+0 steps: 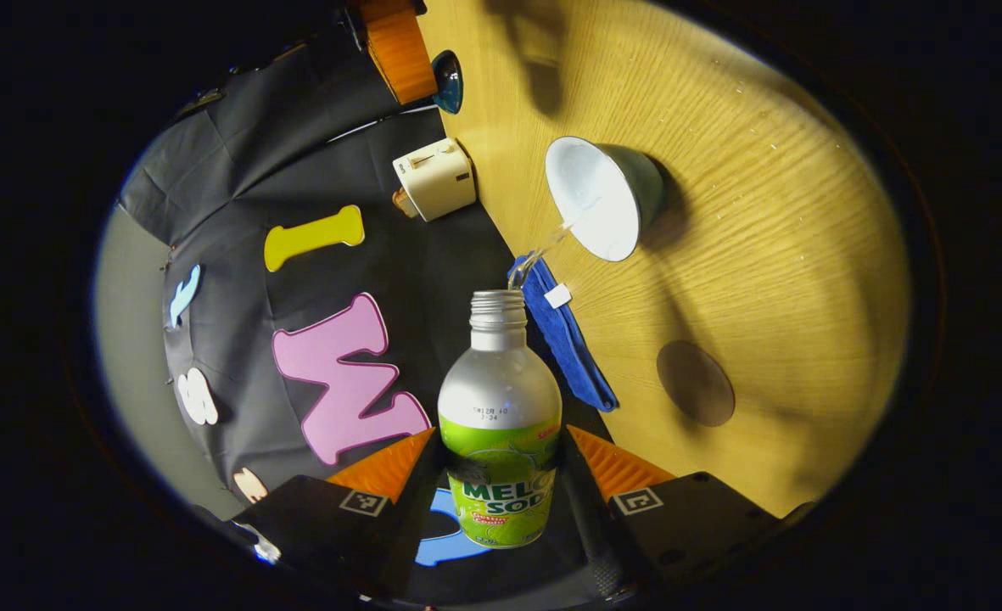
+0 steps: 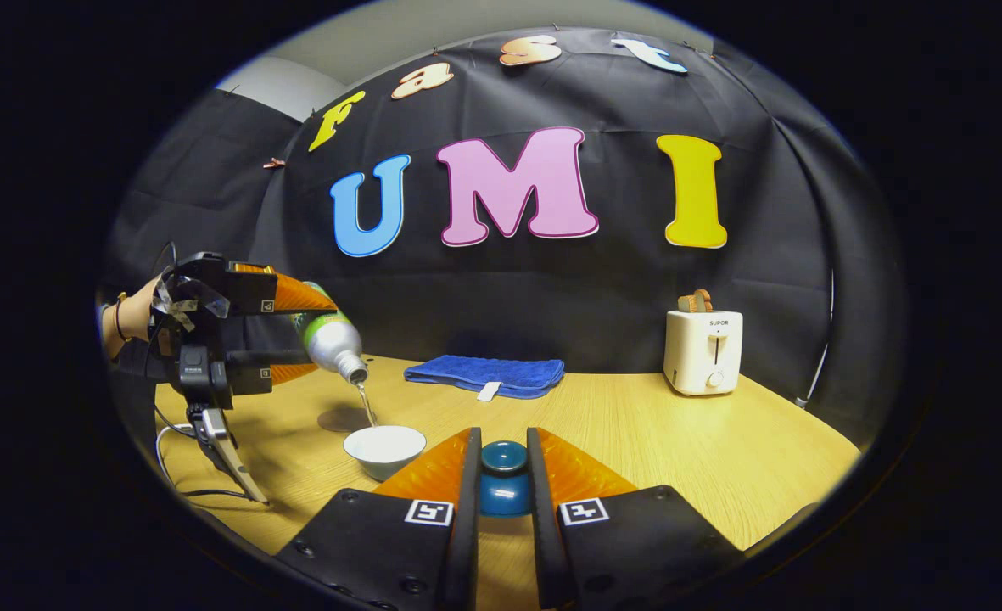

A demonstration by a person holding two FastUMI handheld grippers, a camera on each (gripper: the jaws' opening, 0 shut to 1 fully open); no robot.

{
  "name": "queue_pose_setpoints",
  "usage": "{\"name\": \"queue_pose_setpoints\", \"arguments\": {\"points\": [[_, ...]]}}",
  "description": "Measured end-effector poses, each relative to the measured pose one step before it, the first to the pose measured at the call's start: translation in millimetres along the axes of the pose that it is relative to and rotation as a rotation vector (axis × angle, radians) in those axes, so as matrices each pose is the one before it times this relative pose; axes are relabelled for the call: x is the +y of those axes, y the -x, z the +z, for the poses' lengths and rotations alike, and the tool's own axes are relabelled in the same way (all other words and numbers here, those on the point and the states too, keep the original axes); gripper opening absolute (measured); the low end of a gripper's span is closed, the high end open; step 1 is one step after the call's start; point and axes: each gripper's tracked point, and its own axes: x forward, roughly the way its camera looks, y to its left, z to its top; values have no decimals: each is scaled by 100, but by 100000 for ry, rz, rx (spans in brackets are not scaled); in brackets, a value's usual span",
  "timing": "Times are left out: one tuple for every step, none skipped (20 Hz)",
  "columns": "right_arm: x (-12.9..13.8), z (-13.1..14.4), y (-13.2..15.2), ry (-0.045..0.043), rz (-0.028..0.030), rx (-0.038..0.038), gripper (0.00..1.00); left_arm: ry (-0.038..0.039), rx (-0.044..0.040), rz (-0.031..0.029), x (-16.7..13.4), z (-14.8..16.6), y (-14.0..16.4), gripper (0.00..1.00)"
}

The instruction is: Open the teacup lid with one hand, grasp the water bottle and pour water into the teacup with the other hand; after pouring, place the water bottle on the coaster and then close the teacup lid.

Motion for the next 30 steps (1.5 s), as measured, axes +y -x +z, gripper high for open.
{"name": "queue_pose_setpoints", "arguments": {"points": [[6,28,-30,6,12,1,31,-1628,-243,954,620,-81,64,81],[-13,-4,12,19,6,-12,31,-1852,-258,1036,525,-15,41,81],[-17,-22,-58,-3,-1,-5,31,-1996,-552,1064,502,-39,51,81],[5,-4,6,1,3,-10,31,-2135,-496,1049,208,94,-138,81],[9,23,27,8,4,-12,31,-2243,-504,1281,462,-72,-130,81],[-7,-11,28,-7,-5,6,31,-2500,-575,1729,497,-11,-38,81],[10,6,6,9,7,-2,31,-2787,-534,1926,577,-57,0,81],[4,-8,-11,-10,-7,5,31,-2919,-514,1840,463,-104,-2,81],[-6,-12,-67,-5,0,-1,31,-2921,-491,1957,480,-229,43,81],[-4,14,51,-7,7,0,31,-2523,-539,1801,350,-127,-100,81],[-10,6,20,3,3,-5,31,-2009,-553,1750,437,-75,-95,81],[25,0,-40,12,10,3,31,-1685,-543,1792,243,-66,-64,81],[6,-23,-26,5,-6,-3,31,-2084,-286,1792,310,-152,-12,81],[-26,1,-26,-1,-7,-28,31,-2090,-186,1698,187,-48,-110,81],[-10,0,44,-5,-1,2,31,-1688,-531,2217,408,-71,93,81],[18,6,59,7,18,1,31,-1632,-726,2746,401,-17,15,81],[6,-3,-69,-22,-8,25,31,-1653,-807,2818,519,-130,92,81],[-3,17,-21,23,6,-14,31,-1947,-775,2901,511,-48,-98,81],[-13,6,11,-8,-11,1,31,-1375,-388,2304,449,-87,58,81],[-12,-10,55,8,13,-9,31,-900,-119,1736,340,-75,8,81],[7,-11,-39,0,-8,8,31,-42,45,789,277,-153,36,81],[3,9,-33,3,-3,-1,31,429,100,63,-81,31,-65,81],[13,-8,5,-6,14,-4,31,411,64,53,-194,55,129,81],[-17,32,18,2,9,-8,31,430,56,-269,76,47,-171,81],[-26,-26,-14,-16,8,2,31,1022,114,-494,-154,13,31,81],[4,8,6,18,5,-6,31,2116,284,-948,-446,150,-51,81],[7,-9,28,9,3,-7,31,3472,323,-1094,-643,144,-196,81],[-15,5,0,-13,3,14,31,4936,537,-1358,-688,280,-103,81],[32,-5,-46,5,3,-6,31,6690,646,-2361,-918,254,40,81],[-12,-7,-16,-13,1,13,31,6993,788,-2482,-927,301,30,81]]}}
